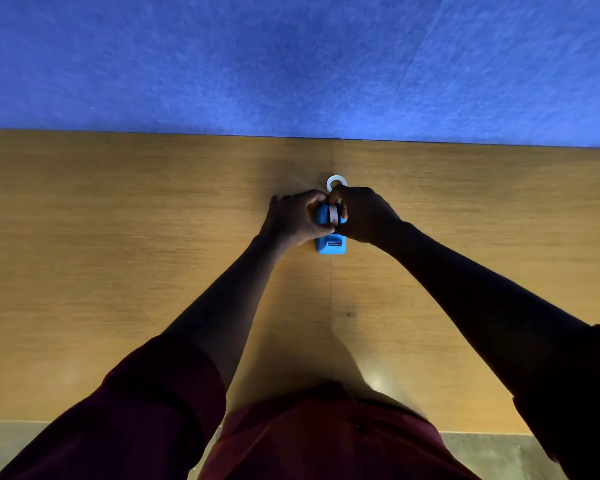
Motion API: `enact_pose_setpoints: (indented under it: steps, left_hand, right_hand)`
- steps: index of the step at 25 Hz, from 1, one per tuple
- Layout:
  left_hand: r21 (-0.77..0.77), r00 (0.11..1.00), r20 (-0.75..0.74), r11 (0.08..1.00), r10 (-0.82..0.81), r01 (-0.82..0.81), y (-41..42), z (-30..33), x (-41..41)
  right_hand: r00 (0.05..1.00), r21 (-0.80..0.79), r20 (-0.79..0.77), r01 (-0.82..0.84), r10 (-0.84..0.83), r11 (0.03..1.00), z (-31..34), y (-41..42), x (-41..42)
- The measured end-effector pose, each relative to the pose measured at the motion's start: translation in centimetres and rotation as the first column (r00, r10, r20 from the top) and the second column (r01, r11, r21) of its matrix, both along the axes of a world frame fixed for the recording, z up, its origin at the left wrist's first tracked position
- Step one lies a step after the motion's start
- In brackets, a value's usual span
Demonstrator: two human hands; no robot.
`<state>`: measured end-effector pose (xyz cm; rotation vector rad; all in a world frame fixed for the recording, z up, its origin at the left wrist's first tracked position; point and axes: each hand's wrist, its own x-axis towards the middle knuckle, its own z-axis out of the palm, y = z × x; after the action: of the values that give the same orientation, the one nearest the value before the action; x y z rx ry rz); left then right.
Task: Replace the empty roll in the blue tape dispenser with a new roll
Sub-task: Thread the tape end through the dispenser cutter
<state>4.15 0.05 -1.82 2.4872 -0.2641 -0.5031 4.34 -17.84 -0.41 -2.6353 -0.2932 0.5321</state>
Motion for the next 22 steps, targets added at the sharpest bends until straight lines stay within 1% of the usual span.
enact_pose_setpoints:
  steps: [3,6,9,17,22]
  left_hand:
    - [0.006,1.0,0.015,1.0,-0.014,0.014,0.04,-0.12,-0.27]
    - [-0.046,1.0,-0.01,0.999,-0.016,0.015,0.25,-0.19,-0.16]
    - [-0.086,0.999,-0.036,0.996,0.014,-0.017,0.32,-0.1,0.22]
    - [-0.062,0.999,-0.041,0.998,0.022,-0.024,0.06,0.24,0.43]
    - [-0.057,0.999,-0.034,0.998,0.008,-0.01,0.11,0.14,0.35]
  right_hand:
    - [1.0,0.013,0.005,0.012,-0.012,1.0,0.01,-0.04,-0.18]
    - [1.0,0.02,0.018,0.018,-0.018,1.0,-0.07,0.01,-0.34]
    - [0.999,0.033,0.035,0.004,-0.005,0.999,-0.27,0.04,-0.46]
    - [0.999,0.019,0.001,-0.046,0.046,0.999,0.19,-0.12,-0.01]
    - [0.999,0.039,0.021,-0.048,0.047,0.998,0.16,-0.2,-0.14]
